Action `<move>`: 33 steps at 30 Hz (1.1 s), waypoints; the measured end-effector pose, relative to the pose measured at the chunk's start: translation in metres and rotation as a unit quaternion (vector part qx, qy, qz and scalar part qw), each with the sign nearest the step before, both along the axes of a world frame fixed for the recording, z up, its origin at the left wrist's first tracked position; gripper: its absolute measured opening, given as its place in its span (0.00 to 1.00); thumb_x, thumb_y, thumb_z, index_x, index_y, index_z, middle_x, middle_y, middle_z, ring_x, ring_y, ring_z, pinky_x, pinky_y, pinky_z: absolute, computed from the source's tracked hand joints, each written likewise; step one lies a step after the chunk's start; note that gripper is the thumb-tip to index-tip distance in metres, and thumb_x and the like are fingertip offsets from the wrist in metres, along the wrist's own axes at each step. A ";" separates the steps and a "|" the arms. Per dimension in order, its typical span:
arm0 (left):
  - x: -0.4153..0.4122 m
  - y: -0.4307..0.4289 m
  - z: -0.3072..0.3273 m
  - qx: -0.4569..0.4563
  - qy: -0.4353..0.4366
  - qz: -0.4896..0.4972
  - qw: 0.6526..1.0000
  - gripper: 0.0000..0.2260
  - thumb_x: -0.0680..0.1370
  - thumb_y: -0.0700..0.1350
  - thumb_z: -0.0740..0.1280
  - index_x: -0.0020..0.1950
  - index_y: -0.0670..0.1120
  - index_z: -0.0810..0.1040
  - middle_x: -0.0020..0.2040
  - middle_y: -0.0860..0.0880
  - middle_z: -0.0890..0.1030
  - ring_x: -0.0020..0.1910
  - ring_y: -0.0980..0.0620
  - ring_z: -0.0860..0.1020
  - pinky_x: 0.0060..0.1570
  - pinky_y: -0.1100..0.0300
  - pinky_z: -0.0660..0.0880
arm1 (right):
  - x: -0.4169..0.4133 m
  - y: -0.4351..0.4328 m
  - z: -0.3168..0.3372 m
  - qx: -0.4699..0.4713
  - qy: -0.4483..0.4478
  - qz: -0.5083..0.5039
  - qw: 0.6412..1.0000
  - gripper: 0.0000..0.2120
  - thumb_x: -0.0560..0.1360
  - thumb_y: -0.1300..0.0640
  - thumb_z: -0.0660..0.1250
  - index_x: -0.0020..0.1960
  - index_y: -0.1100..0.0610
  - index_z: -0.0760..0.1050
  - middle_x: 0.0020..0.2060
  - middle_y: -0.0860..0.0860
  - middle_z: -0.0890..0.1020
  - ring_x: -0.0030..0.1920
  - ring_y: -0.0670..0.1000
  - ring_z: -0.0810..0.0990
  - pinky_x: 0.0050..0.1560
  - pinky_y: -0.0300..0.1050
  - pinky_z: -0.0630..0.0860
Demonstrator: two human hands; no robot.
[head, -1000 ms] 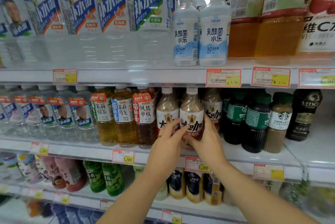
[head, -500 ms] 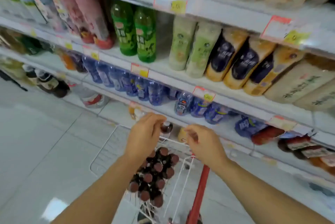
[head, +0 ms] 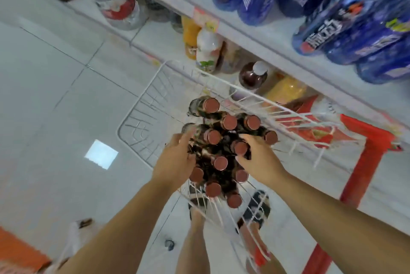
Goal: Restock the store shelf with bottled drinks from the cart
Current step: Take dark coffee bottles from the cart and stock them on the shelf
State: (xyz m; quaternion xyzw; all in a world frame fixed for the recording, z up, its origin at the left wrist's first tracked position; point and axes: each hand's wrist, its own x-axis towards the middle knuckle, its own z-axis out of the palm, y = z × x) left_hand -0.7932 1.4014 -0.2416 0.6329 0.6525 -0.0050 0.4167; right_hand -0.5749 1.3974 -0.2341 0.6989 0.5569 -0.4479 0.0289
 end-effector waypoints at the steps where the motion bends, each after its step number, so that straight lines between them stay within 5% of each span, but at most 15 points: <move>1: 0.001 0.005 -0.013 0.007 -0.007 -0.024 1.000 0.29 0.76 0.43 0.62 0.73 0.58 0.55 0.70 0.49 0.62 0.63 0.46 0.70 0.57 0.52 0.71 | -0.004 0.002 -0.014 -0.005 -0.014 0.000 1.000 0.28 0.75 0.51 0.66 0.72 0.50 0.60 0.70 0.52 0.65 0.64 0.55 0.71 0.57 0.48 0.72; 7: 0.029 0.025 -0.050 0.108 0.043 -0.203 0.972 0.26 0.75 0.49 0.66 0.71 0.56 0.63 0.68 0.49 0.66 0.65 0.44 0.65 0.55 0.48 0.74 | -0.019 -0.004 -0.044 0.071 -0.181 0.057 0.979 0.24 0.73 0.43 0.65 0.67 0.44 0.66 0.62 0.48 0.73 0.48 0.57 0.79 0.41 0.44 0.69; 12: 0.034 0.029 -0.057 0.171 0.112 -0.200 0.958 0.20 0.74 0.44 0.67 0.65 0.53 0.68 0.60 0.52 0.72 0.61 0.46 0.68 0.50 0.52 0.73 | -0.019 -0.007 -0.055 0.102 -0.188 0.020 0.977 0.22 0.70 0.44 0.68 0.63 0.42 0.70 0.54 0.47 0.75 0.42 0.56 0.78 0.37 0.42 0.68; 16: 0.008 0.018 -0.042 0.131 0.088 -0.134 0.978 0.18 0.73 0.45 0.69 0.61 0.50 0.70 0.58 0.51 0.72 0.57 0.48 0.70 0.42 0.57 0.73 | -0.018 0.000 -0.046 0.091 -0.143 -0.006 0.986 0.20 0.69 0.49 0.70 0.60 0.44 0.73 0.52 0.47 0.74 0.45 0.54 0.78 0.36 0.42 0.68; 22: -0.008 0.031 0.047 0.205 0.026 -0.084 0.975 0.13 0.67 0.47 0.71 0.49 0.49 0.75 0.44 0.52 0.74 0.33 0.48 0.76 0.30 0.60 0.70 | -0.019 0.003 0.023 0.159 -0.075 -0.044 0.984 0.16 0.63 0.50 0.72 0.50 0.48 0.76 0.50 0.45 0.72 0.45 0.51 0.76 0.39 0.42 0.71; 27: 0.003 0.036 0.157 0.233 -0.014 -0.119 0.965 0.12 0.69 0.51 0.69 0.50 0.51 0.75 0.44 0.56 0.70 0.36 0.47 0.77 0.34 0.55 0.74 | 0.001 -0.006 0.134 0.212 -0.021 -0.096 0.972 0.15 0.61 0.56 0.76 0.46 0.50 0.78 0.45 0.46 0.73 0.43 0.46 0.73 0.43 0.27 0.64; 30: 0.020 0.040 0.228 0.284 -0.062 -0.147 0.945 0.11 0.68 0.52 0.69 0.48 0.51 0.75 0.42 0.57 0.66 0.37 0.48 0.76 0.34 0.56 0.73 | 0.016 -0.014 0.210 0.281 0.000 -0.127 0.951 0.13 0.59 0.60 0.74 0.41 0.50 0.76 0.42 0.48 0.77 0.45 0.49 0.76 0.46 0.34 0.67; 33: 0.052 0.045 0.301 0.353 -0.100 -0.168 0.915 0.11 0.67 0.51 0.70 0.46 0.49 0.76 0.43 0.53 0.70 0.39 0.47 0.75 0.35 0.54 0.72 | 0.035 -0.023 0.281 0.345 -0.001 -0.176 0.922 0.14 0.61 0.59 0.76 0.40 0.47 0.74 0.37 0.43 0.79 0.40 0.47 0.77 0.40 0.27 0.66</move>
